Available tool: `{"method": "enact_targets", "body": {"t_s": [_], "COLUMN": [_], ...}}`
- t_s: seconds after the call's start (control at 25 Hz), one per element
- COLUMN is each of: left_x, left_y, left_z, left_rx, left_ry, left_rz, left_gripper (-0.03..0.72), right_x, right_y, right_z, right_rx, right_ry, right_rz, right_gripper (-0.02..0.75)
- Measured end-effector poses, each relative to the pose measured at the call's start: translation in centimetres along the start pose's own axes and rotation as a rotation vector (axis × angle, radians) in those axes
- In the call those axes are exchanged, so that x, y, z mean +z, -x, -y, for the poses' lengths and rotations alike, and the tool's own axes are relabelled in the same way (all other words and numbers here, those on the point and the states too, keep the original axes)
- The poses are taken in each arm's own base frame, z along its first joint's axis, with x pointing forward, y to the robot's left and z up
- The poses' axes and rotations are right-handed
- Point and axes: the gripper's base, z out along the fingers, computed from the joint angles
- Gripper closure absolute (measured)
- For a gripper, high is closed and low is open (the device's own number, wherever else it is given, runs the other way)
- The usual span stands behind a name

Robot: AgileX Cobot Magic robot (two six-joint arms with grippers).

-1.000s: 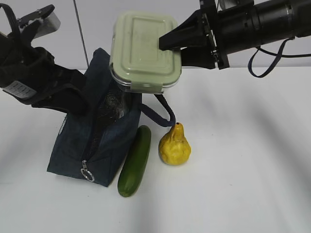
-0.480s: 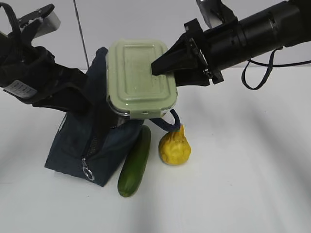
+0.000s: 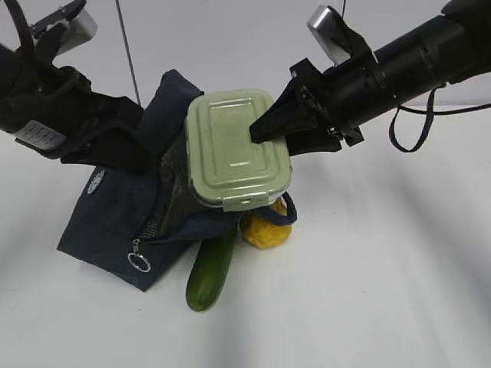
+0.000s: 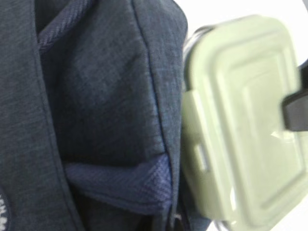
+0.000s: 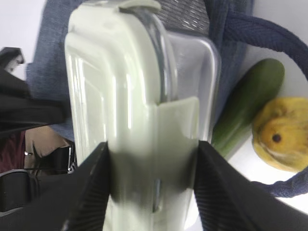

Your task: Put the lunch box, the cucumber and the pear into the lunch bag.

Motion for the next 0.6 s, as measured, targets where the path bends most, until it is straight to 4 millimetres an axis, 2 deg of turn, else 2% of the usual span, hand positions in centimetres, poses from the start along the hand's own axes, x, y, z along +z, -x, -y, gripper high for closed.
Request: {"method": "enact_targets", "body": {"t_s": [0.36, 0.6], "left_x": [0.0, 0.0], "left_y": [0.3, 0.3], "left_z": [0.5, 0.5], "left_rx": [-0.006, 0.000], "left_ry": [-0.052, -0.059], "left_rz": [0.029, 0.033], "left_gripper": [0.687, 0.687], "right_x": [1.3, 1.5], "right_y": [-0.2, 0.0], "right_z": [1.9, 2.2], "right_rx": [0.048, 0.057], "right_ry": [-0.024, -0.038], "right_rz": [-0.031, -0.005], "right_gripper": [0.354, 0.354]}}
